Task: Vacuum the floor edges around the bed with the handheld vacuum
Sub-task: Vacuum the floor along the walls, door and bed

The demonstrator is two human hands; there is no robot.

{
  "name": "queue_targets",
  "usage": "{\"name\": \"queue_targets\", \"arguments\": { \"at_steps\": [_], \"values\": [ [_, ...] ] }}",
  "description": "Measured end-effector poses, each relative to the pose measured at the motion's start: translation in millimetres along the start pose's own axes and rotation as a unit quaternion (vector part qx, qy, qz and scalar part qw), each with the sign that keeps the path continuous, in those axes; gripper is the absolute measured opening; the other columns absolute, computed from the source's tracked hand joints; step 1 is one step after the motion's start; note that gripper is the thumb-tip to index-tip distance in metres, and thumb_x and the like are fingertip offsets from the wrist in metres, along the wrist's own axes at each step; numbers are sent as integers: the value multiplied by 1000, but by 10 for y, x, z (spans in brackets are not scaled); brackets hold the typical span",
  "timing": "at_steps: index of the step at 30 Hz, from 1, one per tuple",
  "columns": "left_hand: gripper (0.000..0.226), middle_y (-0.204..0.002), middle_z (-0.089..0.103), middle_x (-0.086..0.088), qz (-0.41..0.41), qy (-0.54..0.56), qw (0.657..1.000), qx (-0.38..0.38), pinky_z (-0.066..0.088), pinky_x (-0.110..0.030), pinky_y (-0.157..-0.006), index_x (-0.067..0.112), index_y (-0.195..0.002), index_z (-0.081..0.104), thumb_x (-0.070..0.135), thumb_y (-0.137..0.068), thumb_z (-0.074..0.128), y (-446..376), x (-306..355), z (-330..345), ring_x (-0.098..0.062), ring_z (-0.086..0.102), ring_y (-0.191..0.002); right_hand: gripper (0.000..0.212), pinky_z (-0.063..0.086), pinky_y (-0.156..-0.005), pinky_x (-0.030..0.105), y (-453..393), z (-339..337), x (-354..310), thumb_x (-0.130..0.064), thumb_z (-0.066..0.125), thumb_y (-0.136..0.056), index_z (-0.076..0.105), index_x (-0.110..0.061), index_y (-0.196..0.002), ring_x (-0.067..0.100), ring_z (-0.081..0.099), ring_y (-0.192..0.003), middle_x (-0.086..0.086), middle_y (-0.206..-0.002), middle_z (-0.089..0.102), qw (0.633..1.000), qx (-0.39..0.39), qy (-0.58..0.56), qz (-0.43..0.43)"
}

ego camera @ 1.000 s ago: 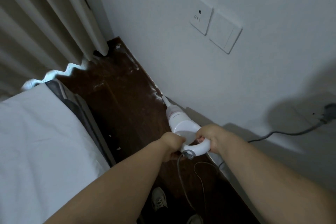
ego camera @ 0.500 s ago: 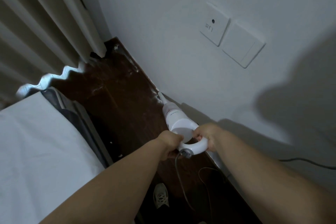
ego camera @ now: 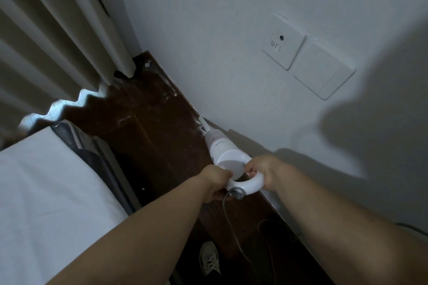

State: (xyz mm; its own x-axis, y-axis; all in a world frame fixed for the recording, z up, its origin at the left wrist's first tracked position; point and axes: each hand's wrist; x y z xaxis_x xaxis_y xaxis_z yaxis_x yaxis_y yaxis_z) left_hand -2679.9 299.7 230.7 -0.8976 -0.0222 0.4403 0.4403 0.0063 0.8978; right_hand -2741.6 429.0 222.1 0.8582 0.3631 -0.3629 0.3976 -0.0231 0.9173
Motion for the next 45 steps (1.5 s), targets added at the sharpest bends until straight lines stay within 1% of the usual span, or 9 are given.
{"name": "queue_targets", "arguments": {
  "at_steps": [5, 8, 15, 18, 26, 35, 40, 43, 45],
  "values": [
    [38, -121, 57, -25, 7, -4, 1000, 9, 54, -31, -49, -3, -131, 42, 16, -99, 48, -18, 13, -43, -25, 62, -76, 16, 41, -37, 22, -31, 12, -18, 7, 52, -86, 56, -5, -96, 12, 43, -51, 7, -67, 49, 999, -23, -27, 3],
    [38, -120, 58, -25, 11, -5, 1000, 9, 54, -30, -48, -3, -131, 43, 17, -99, 48, -16, 4, -27, -24, 62, -74, 22, 44, -48, 27, 10, -11, -1, 5, 52, -85, 55, -7, -103, 12, 45, -53, 7, -70, 50, 999, -25, -43, 5],
    [37, -120, 58, -24, 7, 8, 1000, -4, 55, -32, -52, -3, -131, 43, 15, -99, 47, 66, -16, 72, -25, 62, -77, 13, 45, -57, 28, 207, -69, 31, 1, 53, -89, 52, -11, -84, 11, 43, -54, 6, -75, 50, 998, -5, -58, 22],
    [38, -120, 58, -24, 13, 15, 1000, -5, 56, -34, -58, -5, -132, 44, 13, -99, 48, 117, -57, 160, -31, 64, -89, 13, 45, -57, 28, 266, -114, 80, 1, 53, -90, 52, -9, -82, 12, 41, -54, 6, -72, 49, 998, 9, -55, 22],
    [38, -117, 58, -24, 18, 13, 1000, -7, 55, -30, -52, -4, -133, 42, 14, -99, 47, 162, -161, 263, -24, 61, -74, 17, 42, -56, 27, 333, -161, 210, 2, 53, -91, 51, -9, -78, 12, 42, -55, 6, -73, 49, 997, 12, -74, 2],
    [40, -117, 59, -23, 7, 4, 1000, 12, 57, -34, -63, -1, -133, 42, 17, -98, 50, -113, 9, -182, -25, 64, -79, 18, 42, -55, 26, 73, 211, -51, 1, 52, -92, 52, -9, -78, 12, 41, -57, 6, -73, 49, 995, -3, -104, -5],
    [39, -120, 58, -24, 17, 8, 1000, 21, 56, -35, -63, -3, -133, 43, 15, -98, 50, -282, 224, -447, -29, 64, -88, 18, 41, -53, 27, -64, 403, -383, 0, 52, -93, 52, -9, -77, 12, 40, -55, 6, -71, 48, 995, -9, -97, -8],
    [39, -119, 59, -24, 20, 11, 999, 28, 56, -34, -58, -3, -132, 44, 16, -98, 50, -379, 329, -574, -28, 64, -84, 10, 43, -55, 27, -149, 486, -544, -1, 52, -94, 54, -6, -85, 13, 42, -57, 6, -73, 48, 995, -18, -100, -10],
    [39, -118, 60, -24, 20, 13, 999, 38, 56, -35, -61, -2, -132, 44, 16, -98, 51, -442, 376, -649, -30, 64, -90, 4, 44, -56, 27, -170, 549, -628, -2, 53, -94, 54, -5, -96, 13, 44, -59, 6, -73, 49, 995, -24, -99, -12]
  ]
}}
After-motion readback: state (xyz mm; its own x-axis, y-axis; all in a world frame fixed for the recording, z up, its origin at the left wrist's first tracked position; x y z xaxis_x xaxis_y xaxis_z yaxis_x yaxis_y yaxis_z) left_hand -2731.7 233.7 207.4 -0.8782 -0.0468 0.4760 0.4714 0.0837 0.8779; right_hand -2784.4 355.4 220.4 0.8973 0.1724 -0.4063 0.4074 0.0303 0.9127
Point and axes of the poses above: each hand's wrist, its own y-axis away from the middle knuckle, its own z-axis out of the palm, x = y × z
